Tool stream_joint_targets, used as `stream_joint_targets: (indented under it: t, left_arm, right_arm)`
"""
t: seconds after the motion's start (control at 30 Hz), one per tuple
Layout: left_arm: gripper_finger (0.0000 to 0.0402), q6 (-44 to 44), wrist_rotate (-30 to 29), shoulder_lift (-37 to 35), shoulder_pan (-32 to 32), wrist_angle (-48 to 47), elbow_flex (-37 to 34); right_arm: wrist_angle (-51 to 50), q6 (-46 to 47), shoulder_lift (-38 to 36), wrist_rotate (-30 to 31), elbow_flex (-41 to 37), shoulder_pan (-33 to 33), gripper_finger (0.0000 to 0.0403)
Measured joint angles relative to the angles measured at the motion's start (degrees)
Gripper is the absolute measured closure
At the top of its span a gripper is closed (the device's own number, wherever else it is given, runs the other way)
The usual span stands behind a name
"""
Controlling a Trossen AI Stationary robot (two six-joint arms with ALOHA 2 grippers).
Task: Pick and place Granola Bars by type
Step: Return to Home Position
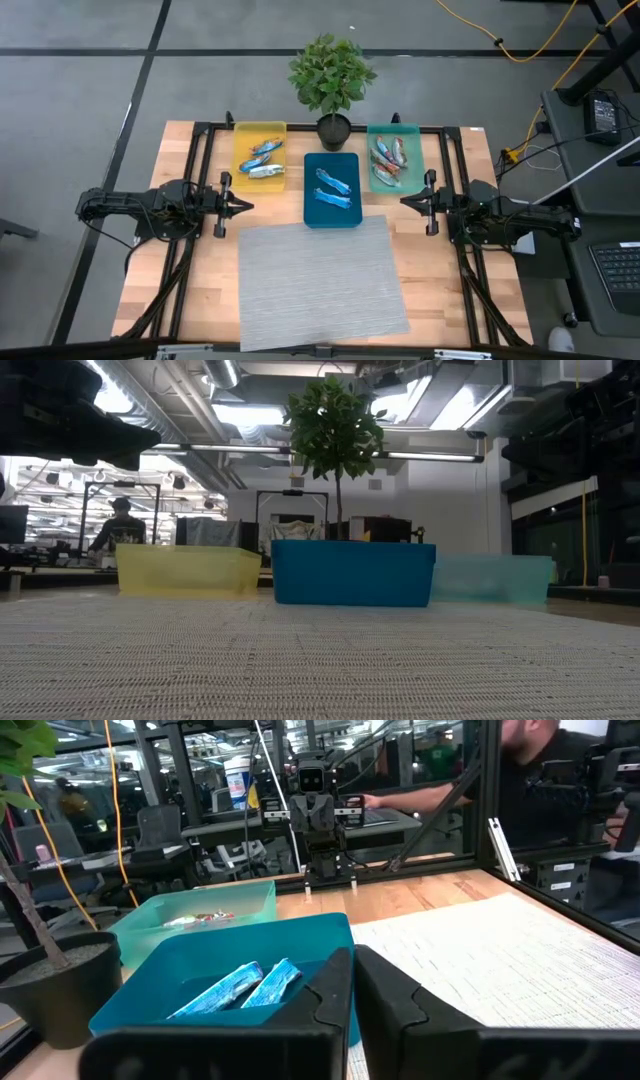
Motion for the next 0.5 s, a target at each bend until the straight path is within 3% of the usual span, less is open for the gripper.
stream_joint_targets:
  t: [0.5]
  left_arm:
    - [0.0392, 0.0, 0.0, 0.0, 0.01, -0.02, 0.0]
  right_arm:
    - [-0.01, 0.0, -0.01, -0.01, -0.01, 0.0, 0.0379]
